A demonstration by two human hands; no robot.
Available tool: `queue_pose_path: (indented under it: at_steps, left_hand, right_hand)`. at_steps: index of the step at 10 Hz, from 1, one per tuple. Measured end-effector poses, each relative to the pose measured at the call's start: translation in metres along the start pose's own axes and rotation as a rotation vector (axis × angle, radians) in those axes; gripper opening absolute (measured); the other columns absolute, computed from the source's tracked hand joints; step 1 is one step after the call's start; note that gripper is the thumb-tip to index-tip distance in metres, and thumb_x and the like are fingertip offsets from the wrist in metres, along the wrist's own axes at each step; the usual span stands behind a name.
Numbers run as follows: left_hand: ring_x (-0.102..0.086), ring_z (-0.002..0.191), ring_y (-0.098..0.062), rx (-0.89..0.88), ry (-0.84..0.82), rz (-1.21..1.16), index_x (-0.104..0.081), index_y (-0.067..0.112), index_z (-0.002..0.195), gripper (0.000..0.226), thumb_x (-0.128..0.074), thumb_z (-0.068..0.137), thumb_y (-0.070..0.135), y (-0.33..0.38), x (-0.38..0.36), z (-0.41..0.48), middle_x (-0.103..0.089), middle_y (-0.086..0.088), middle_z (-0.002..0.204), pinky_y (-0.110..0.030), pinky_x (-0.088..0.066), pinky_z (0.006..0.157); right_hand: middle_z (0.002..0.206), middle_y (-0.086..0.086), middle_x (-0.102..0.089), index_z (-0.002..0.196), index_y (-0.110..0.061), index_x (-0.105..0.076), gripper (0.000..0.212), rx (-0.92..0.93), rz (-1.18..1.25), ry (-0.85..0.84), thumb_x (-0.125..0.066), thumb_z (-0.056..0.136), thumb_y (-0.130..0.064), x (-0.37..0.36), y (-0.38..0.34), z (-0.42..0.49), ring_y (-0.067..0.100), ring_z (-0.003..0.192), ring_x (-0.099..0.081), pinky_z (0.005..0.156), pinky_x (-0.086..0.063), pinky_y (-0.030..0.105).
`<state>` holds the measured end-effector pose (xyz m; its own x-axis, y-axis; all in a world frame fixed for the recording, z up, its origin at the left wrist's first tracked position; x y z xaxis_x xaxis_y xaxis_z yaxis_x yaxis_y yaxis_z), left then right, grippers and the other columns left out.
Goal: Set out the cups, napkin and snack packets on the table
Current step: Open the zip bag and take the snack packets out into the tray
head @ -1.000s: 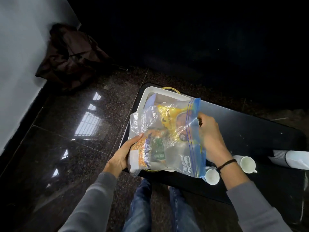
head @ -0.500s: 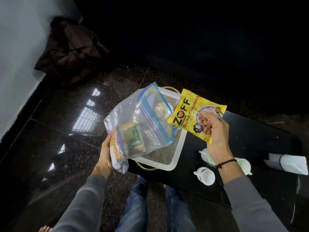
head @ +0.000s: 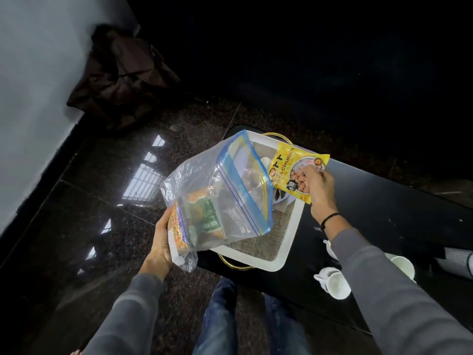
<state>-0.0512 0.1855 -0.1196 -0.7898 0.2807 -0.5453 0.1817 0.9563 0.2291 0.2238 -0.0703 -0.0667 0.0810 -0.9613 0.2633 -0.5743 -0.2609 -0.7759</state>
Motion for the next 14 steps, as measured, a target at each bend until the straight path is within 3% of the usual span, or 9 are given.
queue_pose_path:
  at_steps: [3, 4, 5, 7, 9, 10, 12, 13, 14]
  left_hand:
    - [-0.076, 0.077, -0.03, 0.02, -0.031, 0.073, -0.083, 0.011, 0.098, 0.05, -0.091, 0.062, 0.045, -0.009, -0.006, 0.022, -0.078, -0.011, 0.088, -0.047, -0.061, 0.072]
    - [-0.076, 0.079, -0.032, 0.025, -0.034, 0.137, -0.082, 0.011, 0.1, 0.054, -0.093, 0.059, 0.046, -0.008, -0.018, 0.026, -0.077, -0.011, 0.09, -0.048, -0.061, 0.074]
    - [-0.073, 0.084, -0.033, 0.024, -0.004, 0.205, -0.079, 0.011, 0.108, 0.065, -0.094, 0.055, 0.047, -0.006, -0.028, 0.03, -0.076, -0.012, 0.096, -0.051, -0.059, 0.083]
    - [-0.074, 0.074, -0.027, -0.021, -0.02, 0.228, -0.08, 0.013, 0.098, 0.038, -0.079, 0.074, 0.042, -0.013, -0.058, 0.035, -0.076, -0.009, 0.086, -0.043, -0.062, 0.07]
    - [-0.077, 0.073, -0.024, -0.052, -0.068, 0.259, -0.084, 0.016, 0.092, 0.032, -0.066, 0.09, 0.042, -0.024, -0.086, 0.036, -0.079, -0.007, 0.085, -0.038, -0.062, 0.065]
    - [-0.077, 0.073, -0.025, -0.064, -0.059, 0.262, -0.083, 0.014, 0.097, 0.031, -0.067, 0.089, 0.04, -0.029, -0.091, 0.036, -0.079, -0.008, 0.085, -0.038, -0.062, 0.063]
    - [-0.078, 0.075, -0.025, -0.024, -0.074, 0.298, -0.085, 0.017, 0.091, 0.032, -0.062, 0.094, 0.039, -0.043, -0.1, 0.035, -0.08, -0.009, 0.087, -0.038, -0.062, 0.065]
    - [-0.078, 0.074, -0.024, 0.004, -0.086, 0.363, -0.085, 0.017, 0.09, 0.031, -0.065, 0.091, 0.04, -0.049, -0.105, 0.035, -0.08, -0.007, 0.086, -0.036, -0.062, 0.066]
    - [-0.078, 0.077, -0.025, 0.004, -0.091, 0.397, -0.084, 0.015, 0.095, 0.032, -0.077, 0.08, 0.043, -0.053, -0.109, 0.035, -0.08, -0.009, 0.09, -0.037, -0.062, 0.068]
  right_hand:
    - [0.067, -0.009, -0.073, 0.088, -0.018, -0.065, 0.015, -0.038, 0.028, -0.227, -0.062, 0.095, -0.006, -0.056, 0.031, 0.045, 0.001, 0.056, -0.065, 0.051, -0.05, 0.016]
    - [0.087, 0.004, -0.071, 0.097, -0.009, -0.064, 0.005, 0.111, -0.146, -0.156, -0.065, 0.094, -0.013, -0.049, 0.024, 0.054, 0.012, 0.072, -0.066, 0.068, -0.054, 0.031]
    - [0.081, 0.005, -0.066, 0.093, -0.005, -0.063, 0.027, 0.241, -0.433, -0.089, -0.073, 0.087, -0.029, -0.039, 0.01, 0.051, 0.013, 0.07, -0.057, 0.062, -0.046, 0.027]
    - [0.122, 0.011, -0.063, 0.123, -0.003, -0.058, 0.056, 0.245, -0.347, -0.013, -0.07, 0.078, -0.035, 0.0, -0.014, 0.013, 0.019, 0.1, -0.059, 0.079, -0.048, 0.03]
    - [0.087, -0.012, -0.07, 0.094, -0.019, -0.068, 0.01, 0.518, -0.139, 0.161, -0.068, 0.085, -0.014, 0.049, -0.052, -0.051, 0.002, 0.079, -0.064, 0.072, -0.052, 0.016]
    - [0.085, -0.011, -0.074, 0.088, -0.03, -0.072, 0.011, 0.557, -0.136, -0.021, -0.071, 0.083, -0.02, 0.049, -0.058, -0.068, 0.002, 0.078, -0.069, 0.073, -0.054, 0.016]
    - [0.063, -0.014, -0.06, 0.059, -0.023, -0.061, 0.029, 0.062, -0.408, -0.536, -0.079, 0.08, -0.028, 0.005, -0.022, -0.067, -0.005, 0.055, -0.054, 0.062, -0.045, 0.019]
    - [0.09, 0.011, -0.059, 0.094, -0.013, -0.064, 0.029, -0.114, -0.386, -0.519, -0.04, 0.108, -0.005, 0.009, 0.004, -0.064, 0.003, 0.073, -0.064, 0.068, -0.049, 0.022]
    - [0.149, 0.031, -0.043, 0.142, 0.018, -0.038, 0.039, -0.15, -0.493, -0.493, -0.029, 0.109, -0.002, 0.016, 0.01, -0.066, 0.035, 0.14, -0.043, 0.107, -0.033, 0.03]
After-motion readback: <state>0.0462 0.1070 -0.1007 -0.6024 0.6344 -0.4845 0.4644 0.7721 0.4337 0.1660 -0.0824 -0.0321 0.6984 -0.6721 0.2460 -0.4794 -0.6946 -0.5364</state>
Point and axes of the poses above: each hand's wrist, its own z-axis towards the middle knuckle, its own x-axis out of the back of the hand, y = z × x, the point moved 7 cm from there along z, towards the middle knuckle
